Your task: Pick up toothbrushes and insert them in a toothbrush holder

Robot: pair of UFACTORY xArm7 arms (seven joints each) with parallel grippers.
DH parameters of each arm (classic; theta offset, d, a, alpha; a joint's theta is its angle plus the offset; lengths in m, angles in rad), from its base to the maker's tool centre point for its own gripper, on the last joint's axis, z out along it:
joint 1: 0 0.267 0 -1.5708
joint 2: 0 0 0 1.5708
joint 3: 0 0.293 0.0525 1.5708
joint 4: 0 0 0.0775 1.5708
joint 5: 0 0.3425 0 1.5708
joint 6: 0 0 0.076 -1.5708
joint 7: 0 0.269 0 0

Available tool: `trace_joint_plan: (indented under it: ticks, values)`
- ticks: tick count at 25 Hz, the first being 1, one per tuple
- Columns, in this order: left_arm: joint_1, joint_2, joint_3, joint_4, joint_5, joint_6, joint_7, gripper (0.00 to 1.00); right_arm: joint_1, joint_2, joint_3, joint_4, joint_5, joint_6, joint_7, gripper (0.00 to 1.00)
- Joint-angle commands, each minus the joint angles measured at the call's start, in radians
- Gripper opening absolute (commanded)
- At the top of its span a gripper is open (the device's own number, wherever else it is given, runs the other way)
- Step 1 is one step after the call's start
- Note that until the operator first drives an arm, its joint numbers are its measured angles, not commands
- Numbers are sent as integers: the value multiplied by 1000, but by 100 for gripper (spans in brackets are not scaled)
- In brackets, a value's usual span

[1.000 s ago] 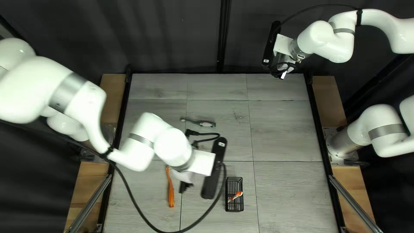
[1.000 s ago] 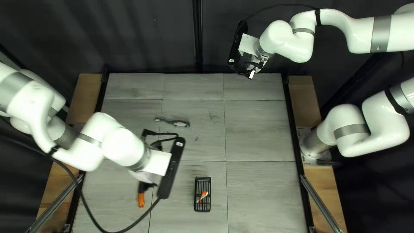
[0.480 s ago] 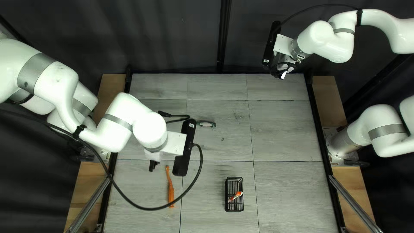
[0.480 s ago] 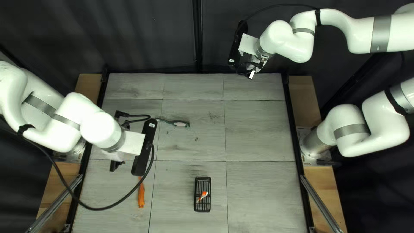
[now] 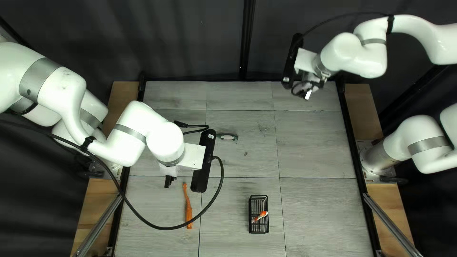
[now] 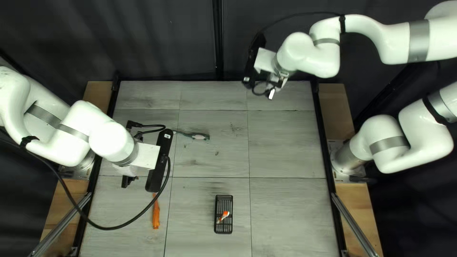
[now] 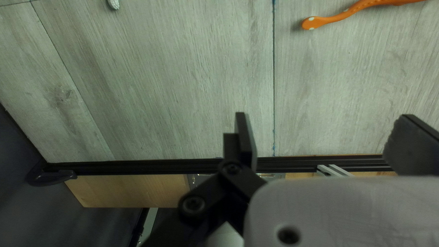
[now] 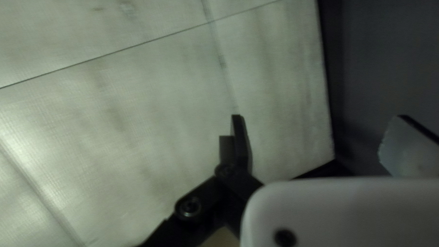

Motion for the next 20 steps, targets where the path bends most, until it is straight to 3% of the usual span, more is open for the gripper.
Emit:
trace_joint_plan:
  ticks: [1,6,9,10,13,20]
  values:
    - [0,0,0,0,0,0,0,100,71,-88,144,-48,45,63,69,100]
    - [0,0,0,0,0,0,0,100,159,-104,293,-80,56,43,148,100]
    - [3,-2,6,-7,-12,-7,-5,100,161,-105,297,-79,56,44,150,100]
    - [12,-52,13,-41,-7,2,-2,100,161,-105,297,-79,56,44,150,100]
    - [98,-183,89,-94,25,33,0,100,161,-105,297,-79,56,44,150,100]
    - [239,-108,260,-1,88,-3,45,100,161,-105,297,-79,56,44,150,100]
